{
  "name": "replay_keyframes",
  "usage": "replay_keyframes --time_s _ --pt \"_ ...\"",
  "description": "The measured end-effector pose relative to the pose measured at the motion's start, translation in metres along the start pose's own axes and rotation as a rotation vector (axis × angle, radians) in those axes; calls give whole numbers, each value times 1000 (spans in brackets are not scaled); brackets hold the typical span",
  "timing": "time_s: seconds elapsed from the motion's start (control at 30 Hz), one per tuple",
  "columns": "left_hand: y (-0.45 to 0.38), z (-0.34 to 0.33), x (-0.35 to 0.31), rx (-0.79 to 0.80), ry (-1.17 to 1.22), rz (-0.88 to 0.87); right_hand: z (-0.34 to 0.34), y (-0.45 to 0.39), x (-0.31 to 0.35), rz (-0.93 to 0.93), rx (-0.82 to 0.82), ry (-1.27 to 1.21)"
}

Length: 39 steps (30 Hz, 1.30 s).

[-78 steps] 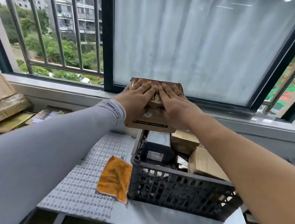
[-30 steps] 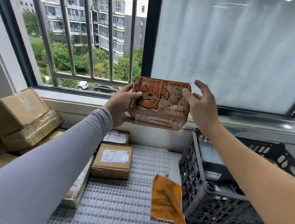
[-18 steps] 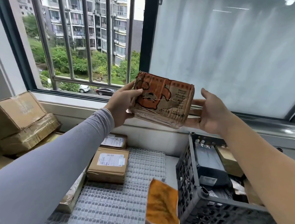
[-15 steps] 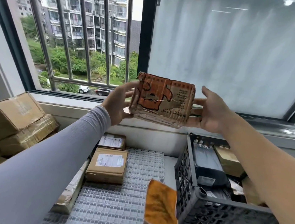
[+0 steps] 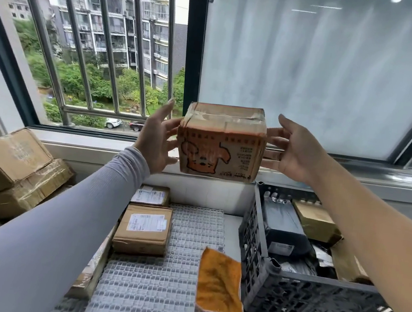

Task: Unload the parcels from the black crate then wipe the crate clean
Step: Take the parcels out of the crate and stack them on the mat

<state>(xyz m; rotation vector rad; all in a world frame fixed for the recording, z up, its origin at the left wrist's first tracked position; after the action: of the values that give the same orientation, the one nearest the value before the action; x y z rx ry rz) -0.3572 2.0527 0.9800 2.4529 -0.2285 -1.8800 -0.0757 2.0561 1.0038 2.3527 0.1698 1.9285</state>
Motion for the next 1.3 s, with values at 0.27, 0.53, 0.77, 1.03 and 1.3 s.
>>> replay_keyframes --time_s 0.27,0.53,0.77,1.03,1.3 --pt "-1 -6 7 27 60 19 2 3 -2 138 6 -14" --pt "-3 -9 12 11 30 51 8 1 -4 161 -11 -8" --pt "-7 -6 13 3 24 103 -2 4 -6 152 87 41" --pt "-8 -1 11 -11 106 60 -5 -1 -15 96 47 37" --pt "-11 6 10 16 124 14 -11 -7 -19 136 58 37"
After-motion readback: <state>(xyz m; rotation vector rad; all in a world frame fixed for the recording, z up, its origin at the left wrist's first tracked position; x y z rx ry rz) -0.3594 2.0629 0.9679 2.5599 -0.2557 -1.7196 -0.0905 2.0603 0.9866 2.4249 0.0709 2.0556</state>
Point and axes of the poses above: each hand's wrist, its own y-axis away from the middle knuckle, its own z-axis out of the back of the hand, x = y × z, the point moved 7 cm from there along -y, towards the middle knuckle, and after that the axes turned 2 degrees about -y, right-handed, at the moved point
